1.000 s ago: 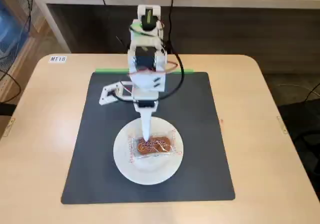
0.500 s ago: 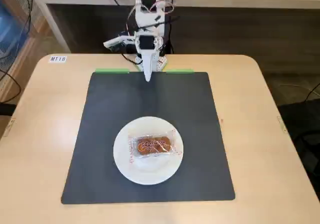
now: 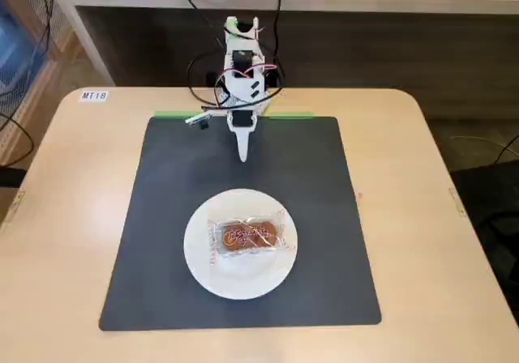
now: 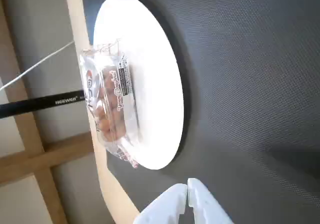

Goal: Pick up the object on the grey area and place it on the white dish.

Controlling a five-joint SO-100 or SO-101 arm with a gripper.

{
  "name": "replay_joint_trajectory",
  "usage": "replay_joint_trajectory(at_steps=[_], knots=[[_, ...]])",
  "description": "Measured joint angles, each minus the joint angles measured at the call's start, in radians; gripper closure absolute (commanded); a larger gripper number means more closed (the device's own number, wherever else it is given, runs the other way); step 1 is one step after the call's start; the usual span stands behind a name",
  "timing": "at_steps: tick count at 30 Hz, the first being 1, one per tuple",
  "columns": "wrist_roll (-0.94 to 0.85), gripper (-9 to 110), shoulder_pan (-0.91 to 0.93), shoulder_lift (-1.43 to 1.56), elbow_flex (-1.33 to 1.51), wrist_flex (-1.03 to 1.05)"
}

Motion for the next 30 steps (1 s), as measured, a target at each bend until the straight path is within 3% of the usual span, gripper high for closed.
replay_joint_trajectory(at_steps=[30], knots=[[-0.015, 102, 0.008, 0.005, 0.005, -0.077]])
